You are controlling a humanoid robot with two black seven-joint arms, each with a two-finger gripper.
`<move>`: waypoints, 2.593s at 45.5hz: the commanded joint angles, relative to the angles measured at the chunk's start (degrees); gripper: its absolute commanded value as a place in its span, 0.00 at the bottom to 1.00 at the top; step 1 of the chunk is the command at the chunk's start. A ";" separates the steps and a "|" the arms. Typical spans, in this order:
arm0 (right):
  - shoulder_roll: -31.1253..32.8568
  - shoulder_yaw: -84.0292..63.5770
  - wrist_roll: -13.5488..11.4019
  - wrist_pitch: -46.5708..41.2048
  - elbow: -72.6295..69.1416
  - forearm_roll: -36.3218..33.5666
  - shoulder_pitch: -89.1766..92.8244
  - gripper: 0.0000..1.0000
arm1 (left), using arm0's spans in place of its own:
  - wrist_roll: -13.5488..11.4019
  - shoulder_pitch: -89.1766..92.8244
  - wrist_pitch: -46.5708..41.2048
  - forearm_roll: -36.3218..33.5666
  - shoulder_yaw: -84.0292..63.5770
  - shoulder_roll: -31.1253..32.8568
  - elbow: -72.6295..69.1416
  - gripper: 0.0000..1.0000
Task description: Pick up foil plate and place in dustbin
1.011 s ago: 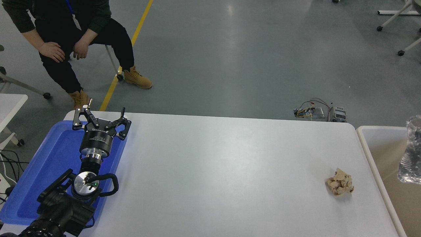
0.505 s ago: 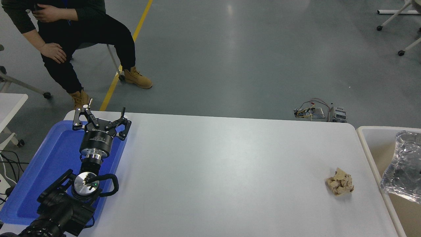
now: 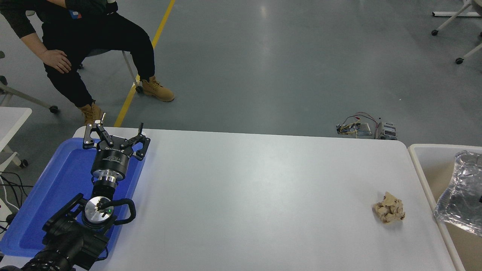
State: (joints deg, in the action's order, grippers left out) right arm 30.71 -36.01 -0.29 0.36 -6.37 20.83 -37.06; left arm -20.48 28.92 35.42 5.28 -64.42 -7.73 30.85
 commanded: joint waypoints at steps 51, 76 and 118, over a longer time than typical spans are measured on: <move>0.40 -23.57 0.02 -4.22 -36.33 -0.35 -55.48 1.00 | 0.00 0.00 0.00 0.00 0.08 -0.01 0.00 1.00; 0.40 -32.10 -0.06 -35.59 -63.50 -0.61 -84.22 1.00 | 0.00 0.00 0.00 0.00 0.08 -0.01 0.00 1.00; -0.57 -34.74 -0.33 -45.36 -78.71 -0.61 -95.04 1.00 | 0.00 0.00 0.00 0.00 -0.01 -0.01 0.00 1.00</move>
State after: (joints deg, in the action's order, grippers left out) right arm 30.15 -70.58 -0.36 -44.55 -84.28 20.15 -131.51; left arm -20.48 28.92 35.42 5.28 -64.39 -7.73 30.85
